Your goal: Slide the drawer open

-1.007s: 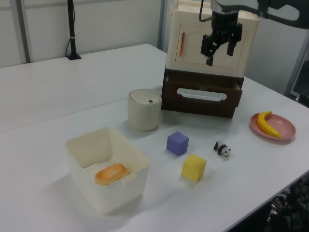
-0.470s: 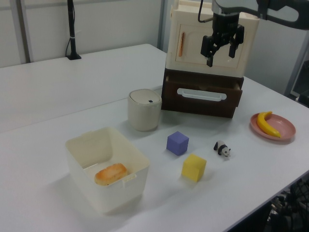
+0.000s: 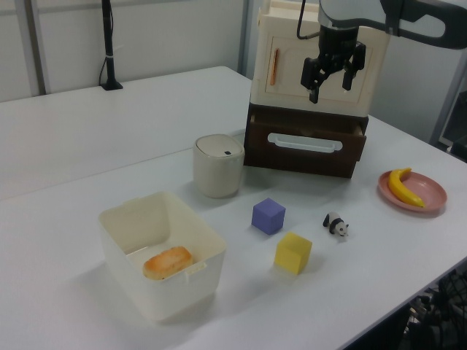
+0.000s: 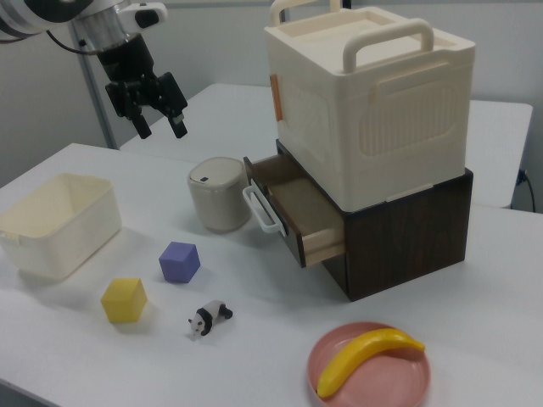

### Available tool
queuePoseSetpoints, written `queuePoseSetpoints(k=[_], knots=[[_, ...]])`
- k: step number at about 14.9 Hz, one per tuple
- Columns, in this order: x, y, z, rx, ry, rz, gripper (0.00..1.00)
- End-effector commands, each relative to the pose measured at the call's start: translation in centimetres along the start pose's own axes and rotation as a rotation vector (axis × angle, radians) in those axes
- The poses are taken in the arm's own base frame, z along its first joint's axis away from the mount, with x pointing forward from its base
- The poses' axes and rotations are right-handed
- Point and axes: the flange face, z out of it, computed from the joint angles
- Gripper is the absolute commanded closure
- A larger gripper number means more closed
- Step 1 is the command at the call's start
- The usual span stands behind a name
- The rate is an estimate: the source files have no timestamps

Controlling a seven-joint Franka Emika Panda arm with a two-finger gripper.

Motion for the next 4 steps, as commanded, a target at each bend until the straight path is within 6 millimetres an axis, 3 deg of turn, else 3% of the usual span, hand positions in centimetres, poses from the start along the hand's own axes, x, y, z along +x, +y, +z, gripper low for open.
queuePoseSetpoints(k=[1,4], knots=[[-0.07,-0.6,0.16,0.024,0.011,0.009,0.0],[0.04,-0.74,0.27,0.028,0.008,0.014,0.0]])
